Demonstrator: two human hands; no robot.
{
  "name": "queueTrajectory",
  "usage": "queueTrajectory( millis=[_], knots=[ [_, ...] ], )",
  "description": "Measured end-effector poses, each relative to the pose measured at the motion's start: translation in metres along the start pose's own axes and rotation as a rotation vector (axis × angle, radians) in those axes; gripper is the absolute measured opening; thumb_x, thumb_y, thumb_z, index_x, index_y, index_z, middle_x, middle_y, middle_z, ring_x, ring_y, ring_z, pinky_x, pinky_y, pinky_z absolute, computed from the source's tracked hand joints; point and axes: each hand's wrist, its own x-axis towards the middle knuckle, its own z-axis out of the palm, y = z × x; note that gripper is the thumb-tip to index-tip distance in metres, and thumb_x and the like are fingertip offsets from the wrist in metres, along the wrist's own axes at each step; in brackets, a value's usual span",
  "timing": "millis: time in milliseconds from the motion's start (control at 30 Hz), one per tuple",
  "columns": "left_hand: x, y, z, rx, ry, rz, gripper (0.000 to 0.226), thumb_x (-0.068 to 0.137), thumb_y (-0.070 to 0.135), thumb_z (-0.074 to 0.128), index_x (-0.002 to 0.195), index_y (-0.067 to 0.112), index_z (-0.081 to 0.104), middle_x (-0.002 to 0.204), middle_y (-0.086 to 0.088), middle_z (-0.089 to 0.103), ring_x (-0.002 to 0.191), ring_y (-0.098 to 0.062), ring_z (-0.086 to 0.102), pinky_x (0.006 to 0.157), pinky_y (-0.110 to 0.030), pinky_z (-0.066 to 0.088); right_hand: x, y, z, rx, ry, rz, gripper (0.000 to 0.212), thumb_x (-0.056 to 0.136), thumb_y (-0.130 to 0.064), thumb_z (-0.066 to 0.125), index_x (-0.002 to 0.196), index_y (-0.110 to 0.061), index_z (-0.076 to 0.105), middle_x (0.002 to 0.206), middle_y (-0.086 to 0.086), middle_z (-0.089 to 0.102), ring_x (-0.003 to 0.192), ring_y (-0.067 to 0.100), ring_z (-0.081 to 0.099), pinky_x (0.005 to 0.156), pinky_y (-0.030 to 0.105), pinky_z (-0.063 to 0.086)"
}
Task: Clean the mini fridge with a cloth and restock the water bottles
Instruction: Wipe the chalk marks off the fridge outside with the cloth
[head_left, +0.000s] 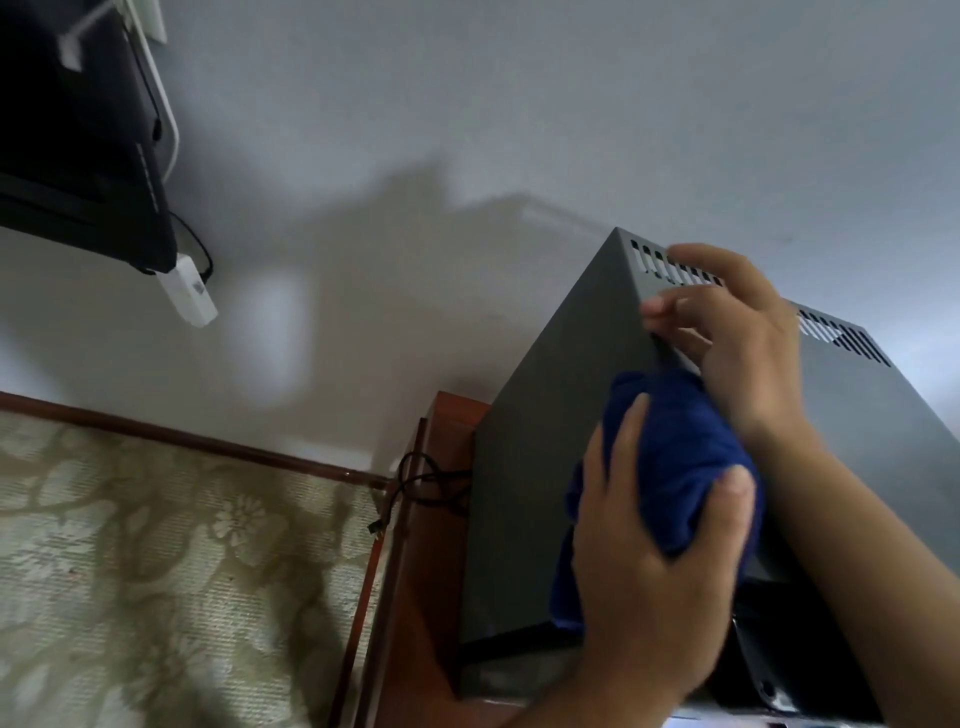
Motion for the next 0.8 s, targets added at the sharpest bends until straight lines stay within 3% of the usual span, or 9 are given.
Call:
queueTrajectory(
  millis=[67,167,333,400,467,567,667,800],
  knots=[
    [0.006,0.001,0.0,-0.003,-0.056,0.028,0.073,0.088,0.067,0.059,0.152,0.038,0.041,0.156,0.023,0.038,0.146,0.001,0.034,0.118,-0.032,0.032,0.006,0.002,0.0,0.082,0.117,0.095,0.038,0.088,0.005,0.044,0.112,-0.013,0.068,0.075,0.009,0.067,0.078,0.027,0.063,0.078,0.031,0.059],
    [0.018,-0.032,-0.01,-0.112,-0.055,0.01,0.067,0.089,0.047,0.065,0.15,0.026,0.046,0.154,0.013,0.046,0.145,-0.008,0.041,0.12,-0.035,0.032,0.014,0.006,0.003,0.209,0.209,0.143,0.036,0.084,0.003,0.041,0.107,-0.009,0.066,0.073,0.012,0.062,0.071,0.027,0.058,0.083,0.041,0.06],
    [0.017,-0.13,-0.042,-0.12,0.061,-0.273,0.077,0.083,0.069,0.066,0.147,0.029,0.051,0.145,0.019,0.056,0.137,-0.002,0.048,0.118,-0.033,0.036,0.017,0.009,0.004,0.186,0.182,0.121,0.034,0.082,0.002,0.039,0.1,-0.008,0.066,0.064,0.01,0.06,0.064,0.024,0.051,0.078,0.037,0.058],
    [0.01,-0.174,-0.06,-0.079,0.101,-0.402,0.079,0.08,0.073,0.066,0.145,0.03,0.053,0.141,0.016,0.06,0.134,-0.004,0.052,0.118,-0.043,0.038,0.017,0.01,0.004,0.176,0.164,0.119,0.033,0.082,0.002,0.04,0.097,-0.008,0.067,0.061,0.009,0.058,0.06,0.022,0.052,0.076,0.039,0.056],
    [0.003,-0.209,-0.073,0.001,0.112,-0.485,0.073,0.082,0.071,0.063,0.142,0.03,0.056,0.139,0.014,0.062,0.134,-0.007,0.053,0.118,-0.045,0.038,0.016,0.011,0.005,0.161,0.145,0.107,0.031,0.082,0.001,0.041,0.093,-0.008,0.069,0.055,0.008,0.054,0.056,0.023,0.051,0.073,0.04,0.053],
    [-0.008,-0.241,-0.085,0.104,0.123,-0.551,0.07,0.084,0.07,0.055,0.14,0.028,0.058,0.137,0.011,0.063,0.133,-0.011,0.054,0.113,-0.037,0.041,0.015,0.011,0.006,0.142,0.135,0.073,0.027,0.083,-0.002,0.043,0.081,-0.007,0.069,0.05,0.007,0.048,0.051,0.024,0.043,0.067,0.039,0.047],
    [-0.023,-0.262,-0.094,0.169,0.129,-0.628,0.069,0.086,0.074,0.049,0.136,0.029,0.061,0.128,0.007,0.067,0.125,-0.016,0.059,0.105,-0.04,0.047,0.013,0.011,0.004,0.127,0.134,0.076,0.023,0.081,-0.005,0.045,0.077,-0.004,0.068,0.049,0.009,0.046,0.047,0.023,0.04,0.067,0.039,0.041],
    [-0.036,-0.26,-0.092,0.162,0.178,-0.735,0.048,0.099,0.053,0.056,0.139,0.027,0.06,0.129,0.003,0.067,0.124,-0.02,0.059,0.107,-0.042,0.045,0.012,0.011,0.003,0.153,0.109,0.098,0.021,0.069,-0.015,0.048,0.069,-0.006,0.067,0.05,0.01,0.045,0.045,0.023,0.037,0.06,0.033,0.043]
  ],
)
